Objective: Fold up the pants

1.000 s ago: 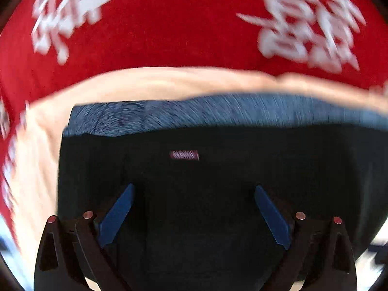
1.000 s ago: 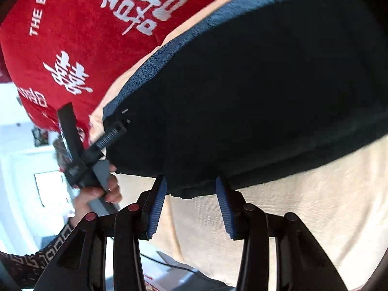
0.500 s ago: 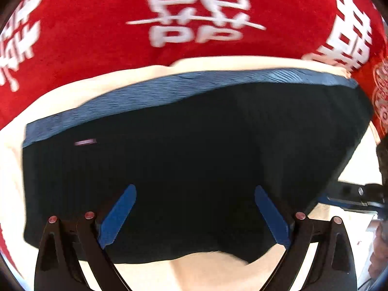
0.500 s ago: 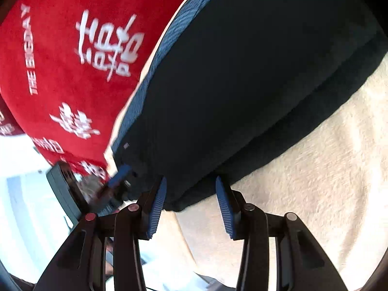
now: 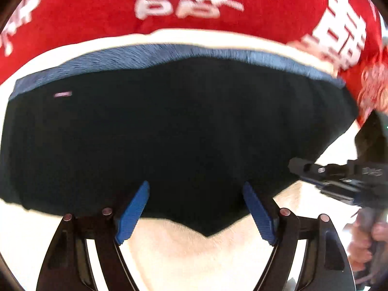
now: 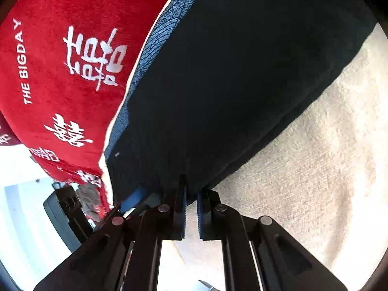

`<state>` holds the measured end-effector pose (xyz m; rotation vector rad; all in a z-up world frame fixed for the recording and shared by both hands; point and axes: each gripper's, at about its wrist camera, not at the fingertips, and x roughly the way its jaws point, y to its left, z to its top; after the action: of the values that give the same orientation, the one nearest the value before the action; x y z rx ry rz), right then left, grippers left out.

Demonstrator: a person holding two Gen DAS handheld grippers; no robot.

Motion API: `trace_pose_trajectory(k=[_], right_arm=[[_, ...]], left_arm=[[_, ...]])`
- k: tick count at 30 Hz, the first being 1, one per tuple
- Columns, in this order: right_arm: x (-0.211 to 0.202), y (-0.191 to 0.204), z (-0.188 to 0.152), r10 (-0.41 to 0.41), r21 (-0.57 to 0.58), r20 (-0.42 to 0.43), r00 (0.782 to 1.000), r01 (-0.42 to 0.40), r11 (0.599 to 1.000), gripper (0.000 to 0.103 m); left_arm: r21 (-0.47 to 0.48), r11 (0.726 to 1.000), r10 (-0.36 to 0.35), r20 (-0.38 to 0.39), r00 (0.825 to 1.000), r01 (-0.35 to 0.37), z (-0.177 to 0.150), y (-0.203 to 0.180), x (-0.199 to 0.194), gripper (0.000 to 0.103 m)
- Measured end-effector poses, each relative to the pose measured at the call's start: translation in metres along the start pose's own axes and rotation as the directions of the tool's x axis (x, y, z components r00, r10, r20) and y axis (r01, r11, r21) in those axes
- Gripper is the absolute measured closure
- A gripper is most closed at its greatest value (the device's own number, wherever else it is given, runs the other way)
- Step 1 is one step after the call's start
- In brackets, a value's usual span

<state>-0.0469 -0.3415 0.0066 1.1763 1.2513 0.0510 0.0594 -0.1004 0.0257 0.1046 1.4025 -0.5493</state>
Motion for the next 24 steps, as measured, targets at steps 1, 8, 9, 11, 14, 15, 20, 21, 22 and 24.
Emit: trace_pose_trajectory(k=[1, 8, 9, 11, 14, 15, 20, 21, 22, 24], right_arm=[[0.000, 0.002, 0.001, 0.007, -0.012, -0.008, 1.000, -0.007, 1.000, 0.093], [0.003, 0.002, 0.006, 0.021, -0.028, -0.032, 0.999, -0.021, 0.999, 0.091], [0.003, 0.006, 0.007, 0.014, -0.047, -0.029, 0.999, -0.016, 0.999, 0.091], [0.000, 0.011, 0.010, -0.001, -0.088, -0.023, 1.000, -0.001, 0.996, 0.091], [0.003, 0.015, 0.013, -0.050, -0.125, -0.051, 0.997, 0.043, 0.991, 0.091], [0.001, 0.013, 0.012, -0.060, -0.126, -0.067, 0.996, 0.051, 0.991, 0.090], [-0.044, 0.017, 0.015, -0.079, -0.169, -0.002, 0.997, 0.078, 0.982, 0.086], [-0.052, 0.022, 0.021, -0.090, -0.191, 0.030, 0.995, 0.094, 0.977, 0.086], [-0.058, 0.028, 0.032, -0.109, -0.215, 0.061, 0.992, 0.119, 0.969, 0.086], [-0.058, 0.040, 0.059, -0.142, -0.256, 0.100, 0.985, 0.164, 0.953, 0.086]], left_arm=[[-0.005, 1.000, -0.009, 0.013, 1.000, 0.010, -0.004, 0.000, -0.008, 0.021], [-0.051, 0.999, 0.019, 0.003, 1.000, -0.019, -0.015, 0.017, -0.019, 0.021], [-0.052, 0.998, 0.041, 0.003, 0.999, -0.041, -0.012, 0.010, -0.010, 0.021], [-0.030, 0.994, 0.101, -0.017, 0.995, -0.101, -0.001, 0.007, 0.022, 0.021], [-0.069, 0.993, 0.095, -0.024, 0.995, -0.096, 0.003, 0.014, 0.028, 0.016], [-0.071, 0.992, 0.098, -0.031, 0.995, -0.100, 0.006, 0.014, 0.025, 0.016], [-0.033, 0.991, 0.132, 0.052, 0.990, -0.131, 0.034, 0.011, 0.005, 0.016], [-0.031, 0.990, 0.142, 0.062, 0.988, -0.140, 0.044, 0.011, 0.006, 0.016], [-0.034, 0.988, 0.150, 0.066, 0.986, -0.148, 0.054, 0.010, 0.010, 0.016], [-0.054, 0.987, 0.153, 0.087, 0.984, -0.149, 0.077, 0.009, 0.018, 0.016]])
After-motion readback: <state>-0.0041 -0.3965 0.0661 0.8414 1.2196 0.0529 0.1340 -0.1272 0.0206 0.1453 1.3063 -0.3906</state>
